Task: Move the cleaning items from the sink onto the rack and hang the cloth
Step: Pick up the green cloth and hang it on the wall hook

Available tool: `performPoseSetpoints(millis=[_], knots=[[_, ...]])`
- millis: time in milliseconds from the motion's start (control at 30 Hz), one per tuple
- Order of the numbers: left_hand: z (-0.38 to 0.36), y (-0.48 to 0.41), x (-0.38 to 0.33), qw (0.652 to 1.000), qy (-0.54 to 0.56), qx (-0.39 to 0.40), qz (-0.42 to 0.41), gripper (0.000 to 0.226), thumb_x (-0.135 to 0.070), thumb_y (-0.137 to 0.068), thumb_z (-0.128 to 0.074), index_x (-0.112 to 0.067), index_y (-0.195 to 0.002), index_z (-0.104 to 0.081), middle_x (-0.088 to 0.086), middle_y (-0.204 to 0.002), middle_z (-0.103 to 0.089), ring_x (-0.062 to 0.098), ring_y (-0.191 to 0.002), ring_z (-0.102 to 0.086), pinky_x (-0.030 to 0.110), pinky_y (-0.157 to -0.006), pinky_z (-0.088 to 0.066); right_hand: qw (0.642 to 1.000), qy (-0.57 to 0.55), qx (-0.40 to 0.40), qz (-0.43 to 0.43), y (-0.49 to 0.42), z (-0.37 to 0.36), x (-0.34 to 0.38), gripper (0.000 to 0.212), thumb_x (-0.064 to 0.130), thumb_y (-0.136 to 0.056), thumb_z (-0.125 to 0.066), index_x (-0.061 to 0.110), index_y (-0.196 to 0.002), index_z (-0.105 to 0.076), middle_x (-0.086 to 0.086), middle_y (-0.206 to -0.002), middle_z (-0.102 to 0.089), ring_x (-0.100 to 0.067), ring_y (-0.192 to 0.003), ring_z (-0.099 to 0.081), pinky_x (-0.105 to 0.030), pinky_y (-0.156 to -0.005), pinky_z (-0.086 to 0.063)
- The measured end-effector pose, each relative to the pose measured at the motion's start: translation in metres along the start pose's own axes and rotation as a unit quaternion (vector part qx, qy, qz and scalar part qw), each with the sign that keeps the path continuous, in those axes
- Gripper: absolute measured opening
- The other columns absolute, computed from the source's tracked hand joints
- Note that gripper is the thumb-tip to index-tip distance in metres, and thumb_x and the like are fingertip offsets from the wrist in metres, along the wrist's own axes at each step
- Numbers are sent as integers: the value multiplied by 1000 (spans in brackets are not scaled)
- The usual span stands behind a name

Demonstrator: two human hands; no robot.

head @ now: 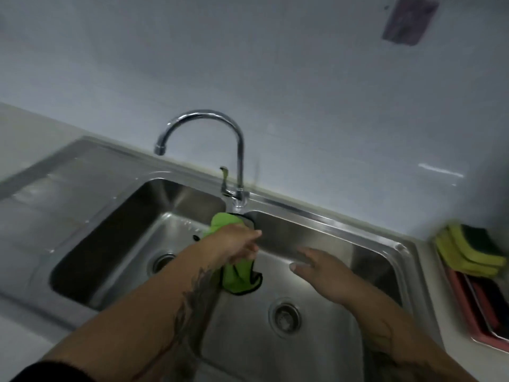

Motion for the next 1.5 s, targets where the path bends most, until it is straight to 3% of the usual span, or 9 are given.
performPoseSetpoints(millis=[333,500,600,733,967,1067,1233,1333,1500], knots=[[102,-51,92,981,141,-39,130,20,-36,-93,-55,-16,-92,-59,0,-73,-64,12,-54,-56,22,-54,-33,999,16,10,49,-131,-62,110,39,26,-90,-61,23,-129,-55,10,-112,-53,-12,-110,-53,-13,-74,-37],[104,-93,131,950,237,-72,188,37,-43,-85,-63,-9,-99,-70,9,-87,-71,16,-55,-55,23,-60,-44,999,39,28,0,-174,-85,106,85,59,-80,-59,19,-148,-28,-6,-150,-37,-24,-135,-40,-44,-108,-38],[93,-117,145,921,335,-63,190,55,-52,-91,-54,-5,-118,-67,14,-111,-71,18,-61,-60,22,-54,-45,997,70,38,7,-183,-93,108,85,46,-86,-63,20,-152,-16,-8,-155,-27,-24,-138,-33,-41,-111,-33],[83,-153,147,855,475,-60,199,66,-63,-90,-44,-6,-115,-68,19,-103,-74,31,-93,-70,35,-76,-55,995,95,3,31,-192,-96,101,77,42,-84,-66,16,-147,-31,-10,-143,-38,-25,-128,-42,-37,-102,-38],[95,-176,114,745,657,-35,108,55,-48,-98,-38,-2,-115,-63,19,-93,-74,31,-80,-73,40,-76,-49,998,56,16,17,-187,-93,89,43,44,-77,-71,21,-110,-56,2,-100,-55,-18,-92,-57,-37,-80,-50],[110,-171,104,772,625,-64,95,36,-34,-98,-48,-4,-108,-65,15,-78,-76,26,-65,-75,38,-72,-52,998,52,27,23,-180,-91,82,35,39,-78,-71,19,-104,-60,0,-97,-63,-18,-89,-60,-32,-74,-48],[120,-132,74,854,517,-54,29,39,-23,-92,-62,-8,-127,-60,17,-113,-72,30,-94,-72,42,-79,-60,998,34,33,32,-153,-84,73,23,33,-76,-73,21,-92,-63,6,-84,-57,-15,-83,-55,-26,-62,-37],[106,-91,31,894,446,12,-44,29,-17,-92,-59,-12,-120,-64,13,-102,-74,26,-87,-72,40,-80,-60,997,-15,79,20,-124,-76,62,24,30,-75,-75,31,-68,-51,11,-70,-52,-10,-71,-53,-21,-56,-37],[62,-34,-44,929,329,110,-125,31,-16,-79,-65,-10,-109,-68,13,-96,-74,25,-83,-72,37,-77,-60,979,-204,-14,-7,-68,-5,70,27,58,-86,-52,40,-104,-62,14,-101,-66,2,-77,-61,-13,-65,-44]])
Point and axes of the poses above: each hand's wrist, its own y-axis away from the middle knuckle, its own z-axis out of the back of the hand, x = y × z, the point moved 4 cm from there along -y, towards the middle knuckle
